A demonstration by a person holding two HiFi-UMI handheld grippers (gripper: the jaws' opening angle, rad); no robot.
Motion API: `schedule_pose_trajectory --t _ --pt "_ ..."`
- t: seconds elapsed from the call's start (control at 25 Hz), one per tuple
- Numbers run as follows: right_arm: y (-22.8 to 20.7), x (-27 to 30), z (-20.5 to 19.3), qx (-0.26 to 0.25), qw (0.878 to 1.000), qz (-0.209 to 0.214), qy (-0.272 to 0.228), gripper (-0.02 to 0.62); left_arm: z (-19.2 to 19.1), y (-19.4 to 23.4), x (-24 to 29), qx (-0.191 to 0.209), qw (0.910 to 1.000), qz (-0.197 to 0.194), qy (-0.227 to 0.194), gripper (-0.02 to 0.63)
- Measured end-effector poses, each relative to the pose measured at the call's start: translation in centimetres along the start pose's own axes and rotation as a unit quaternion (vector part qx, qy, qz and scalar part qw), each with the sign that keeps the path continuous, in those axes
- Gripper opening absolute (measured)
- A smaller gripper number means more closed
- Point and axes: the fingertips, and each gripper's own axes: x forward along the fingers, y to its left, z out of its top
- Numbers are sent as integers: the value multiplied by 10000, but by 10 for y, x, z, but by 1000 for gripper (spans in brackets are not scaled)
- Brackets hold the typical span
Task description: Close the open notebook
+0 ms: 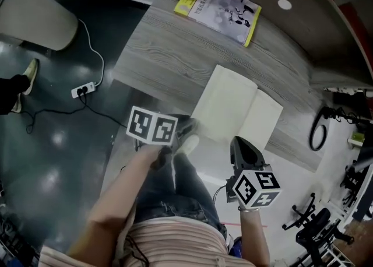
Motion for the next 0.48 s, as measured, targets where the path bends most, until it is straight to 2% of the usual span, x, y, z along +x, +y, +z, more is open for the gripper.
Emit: schedule_pose_trajectory --t 0.2,0.48 --pt "-1 3 -1 -107 9995 -6 296 8 1 -2 0 50 9999 -50 94 65" --pt "-2 3 -8 -210 9976 -100 647 8 3 -3 -4 212 9996 190 4 48"
